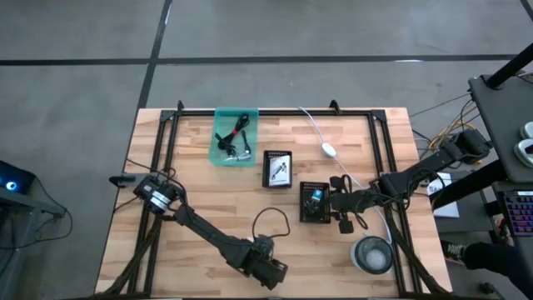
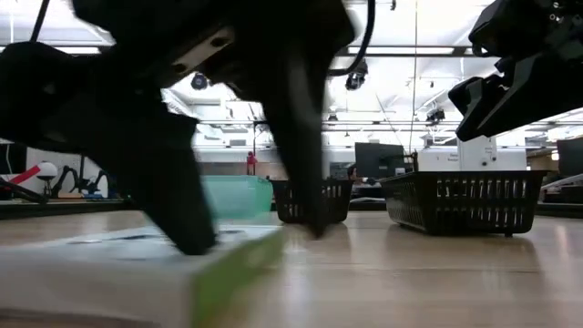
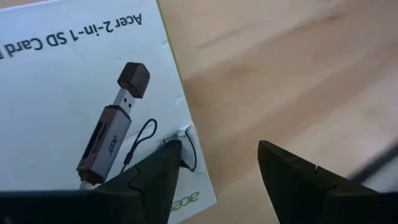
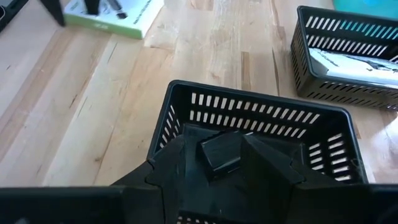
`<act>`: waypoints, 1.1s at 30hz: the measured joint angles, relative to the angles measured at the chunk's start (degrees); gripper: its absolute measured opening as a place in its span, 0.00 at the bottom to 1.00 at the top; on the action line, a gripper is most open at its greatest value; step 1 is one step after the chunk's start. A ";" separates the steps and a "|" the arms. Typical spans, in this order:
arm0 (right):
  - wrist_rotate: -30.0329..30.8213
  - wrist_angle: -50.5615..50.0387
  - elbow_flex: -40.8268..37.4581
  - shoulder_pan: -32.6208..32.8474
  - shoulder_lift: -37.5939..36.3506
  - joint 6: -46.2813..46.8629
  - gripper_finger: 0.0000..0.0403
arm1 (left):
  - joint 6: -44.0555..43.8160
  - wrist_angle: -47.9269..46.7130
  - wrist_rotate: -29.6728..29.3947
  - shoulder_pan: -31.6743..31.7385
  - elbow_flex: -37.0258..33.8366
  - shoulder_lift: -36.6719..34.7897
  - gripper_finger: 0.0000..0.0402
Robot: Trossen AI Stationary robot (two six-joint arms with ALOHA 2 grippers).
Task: Pick and place items into bin
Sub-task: Put the white card reader box into the top black basket
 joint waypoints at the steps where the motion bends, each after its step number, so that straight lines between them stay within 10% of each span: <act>1: 0.00 0.01 0.00 0.00 0.00 0.00 0.35 | 0.00 -1.87 0.03 0.00 0.03 -0.01 0.51; 15: 0.00 -0.02 0.00 0.00 0.00 -0.02 0.35 | 0.56 -19.99 2.00 0.13 -0.22 0.07 0.50; 28: 0.00 -0.02 0.00 0.00 0.00 -0.04 0.35 | 5.72 -20.58 7.70 0.59 -0.30 -0.08 0.04; 33: 0.00 -0.02 0.00 0.00 0.00 -0.04 0.35 | 9.12 -20.50 6.73 1.41 -0.47 -1.49 0.01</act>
